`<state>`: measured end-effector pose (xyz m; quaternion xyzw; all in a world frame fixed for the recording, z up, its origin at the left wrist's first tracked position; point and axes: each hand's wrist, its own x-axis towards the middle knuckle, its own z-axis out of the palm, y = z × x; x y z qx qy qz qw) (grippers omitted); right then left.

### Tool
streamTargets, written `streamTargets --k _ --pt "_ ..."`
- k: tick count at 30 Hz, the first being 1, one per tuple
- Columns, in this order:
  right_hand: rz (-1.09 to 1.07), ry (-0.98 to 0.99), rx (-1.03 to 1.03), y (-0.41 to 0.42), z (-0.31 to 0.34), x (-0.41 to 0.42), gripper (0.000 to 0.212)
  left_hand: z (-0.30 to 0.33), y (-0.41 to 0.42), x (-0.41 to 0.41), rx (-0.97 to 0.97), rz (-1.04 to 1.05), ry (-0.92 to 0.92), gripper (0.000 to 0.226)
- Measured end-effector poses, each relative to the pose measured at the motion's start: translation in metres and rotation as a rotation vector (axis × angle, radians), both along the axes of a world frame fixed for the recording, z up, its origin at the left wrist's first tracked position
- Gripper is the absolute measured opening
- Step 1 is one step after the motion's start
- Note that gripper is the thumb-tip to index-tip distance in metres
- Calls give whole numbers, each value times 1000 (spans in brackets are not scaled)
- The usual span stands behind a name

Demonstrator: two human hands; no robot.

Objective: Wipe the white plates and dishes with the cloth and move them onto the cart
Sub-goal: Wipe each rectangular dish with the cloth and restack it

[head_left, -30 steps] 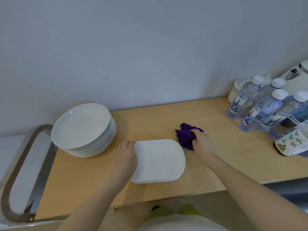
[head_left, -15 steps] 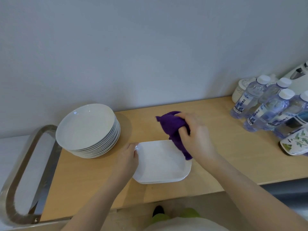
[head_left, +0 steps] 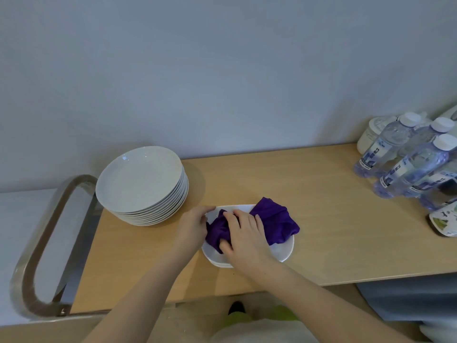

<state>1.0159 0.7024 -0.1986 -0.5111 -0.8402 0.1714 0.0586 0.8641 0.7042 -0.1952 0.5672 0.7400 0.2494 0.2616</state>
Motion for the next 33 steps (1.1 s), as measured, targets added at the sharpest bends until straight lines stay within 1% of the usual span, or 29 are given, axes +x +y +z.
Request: streamTargets --k 4,6,8,10,13,18,20,24,28,30,33 --pt "56 -40 49 -1 2 -10 54 -1 9 -3 -62 12 25 40" --pt "121 -56 73 -1 2 -8 51 -1 13 -3 -83 19 35 41" --pt "203 -54 106 -3 2 0 49 -1 14 -1 -96 35 54 43" --pt "264 -39 133 -3 4 12 42 -2 12 1 -105 41 98 44" --pt "283 -39 122 0 7 32 36 -3 9 2 -96 35 121 47" --pt "237 -107 32 9 11 61 38 -2 11 -1 -121 35 122 42" --pt "183 -120 14 13 11 70 40 -1 10 0 -129 42 115 44" --pt "20 -99 2 24 11 73 44 -2 11 -1 -119 47 108 44" --pt "-85 -52 8 33 3 52 45 -2 14 -3 -126 32 102 43" --pt "-94 -13 31 34 0 39 44 -2 15 -5 -136 30 91 41" --pt "-31 63 59 34 -3 22 43 1 18 -6 -165 17 75 41"
